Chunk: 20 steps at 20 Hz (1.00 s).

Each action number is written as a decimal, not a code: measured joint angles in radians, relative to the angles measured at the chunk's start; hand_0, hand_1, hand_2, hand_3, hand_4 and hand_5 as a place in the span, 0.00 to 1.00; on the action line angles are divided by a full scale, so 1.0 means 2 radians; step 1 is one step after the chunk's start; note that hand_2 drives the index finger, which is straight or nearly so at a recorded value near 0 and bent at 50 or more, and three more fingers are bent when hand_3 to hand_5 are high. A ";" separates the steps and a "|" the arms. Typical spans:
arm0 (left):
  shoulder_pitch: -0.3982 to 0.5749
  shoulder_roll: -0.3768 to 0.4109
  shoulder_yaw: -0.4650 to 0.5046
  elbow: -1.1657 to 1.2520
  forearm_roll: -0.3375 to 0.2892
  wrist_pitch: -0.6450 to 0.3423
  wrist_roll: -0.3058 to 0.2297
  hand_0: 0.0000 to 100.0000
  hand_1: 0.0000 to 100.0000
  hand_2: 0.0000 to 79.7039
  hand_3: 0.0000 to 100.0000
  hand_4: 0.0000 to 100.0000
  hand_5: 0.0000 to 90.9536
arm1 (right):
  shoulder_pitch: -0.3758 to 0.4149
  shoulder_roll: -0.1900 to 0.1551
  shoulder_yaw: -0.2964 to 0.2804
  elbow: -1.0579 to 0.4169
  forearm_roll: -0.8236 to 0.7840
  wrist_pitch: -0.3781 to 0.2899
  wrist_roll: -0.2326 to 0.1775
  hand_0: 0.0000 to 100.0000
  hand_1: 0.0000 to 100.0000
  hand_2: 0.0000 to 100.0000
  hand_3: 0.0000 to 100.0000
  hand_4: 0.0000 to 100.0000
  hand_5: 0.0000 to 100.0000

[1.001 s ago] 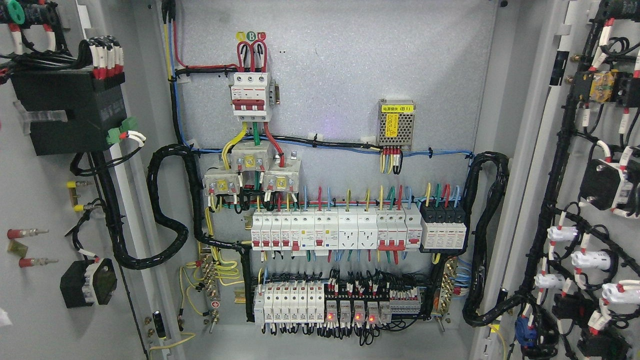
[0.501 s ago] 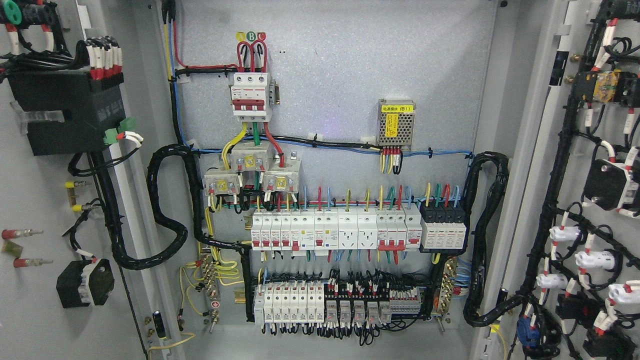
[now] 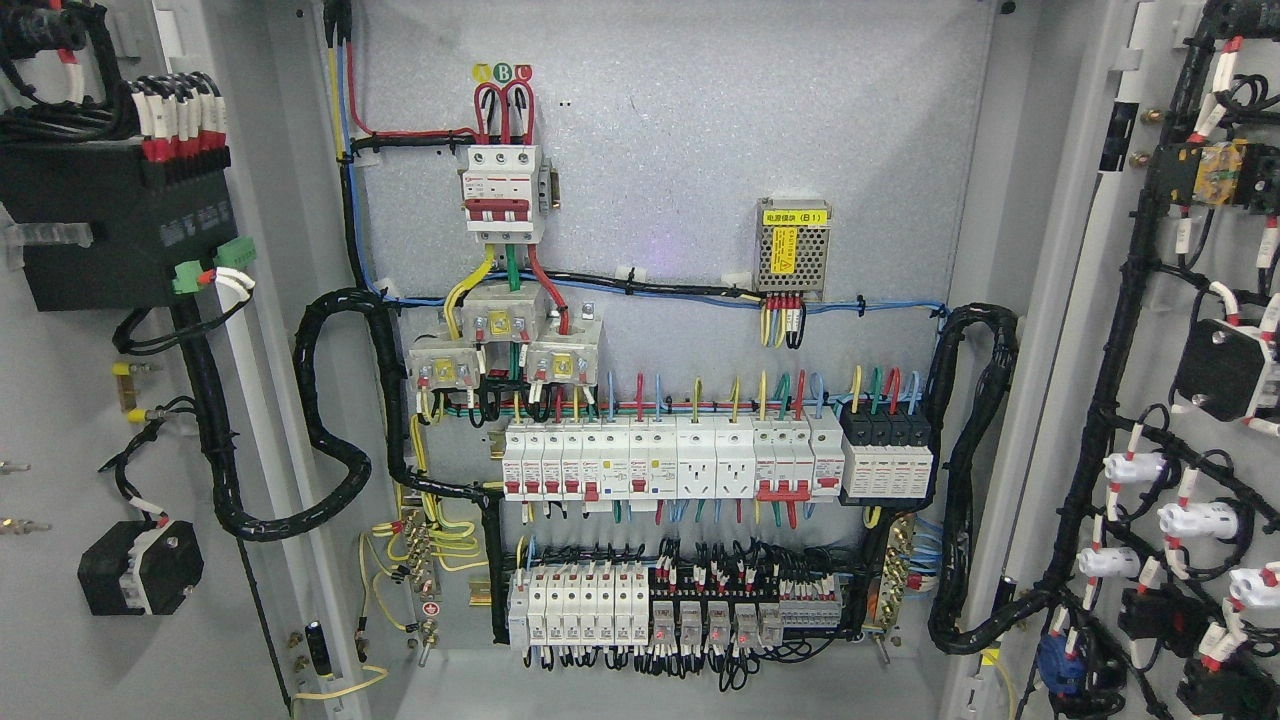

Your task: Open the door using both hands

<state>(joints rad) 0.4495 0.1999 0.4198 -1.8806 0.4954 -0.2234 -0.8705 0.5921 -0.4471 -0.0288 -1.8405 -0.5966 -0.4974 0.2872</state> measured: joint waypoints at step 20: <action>-0.048 0.097 0.074 0.130 0.104 0.013 -0.041 0.29 0.00 0.03 0.03 0.03 0.00 | 0.000 -0.031 -0.044 0.045 -0.059 0.001 0.037 0.22 0.00 0.00 0.00 0.00 0.00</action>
<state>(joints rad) 0.3538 0.3932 0.5671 -1.6206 0.7038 -0.1967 -0.9519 0.5916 -0.5090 -0.1167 -1.7506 -0.7145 -0.4957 0.3608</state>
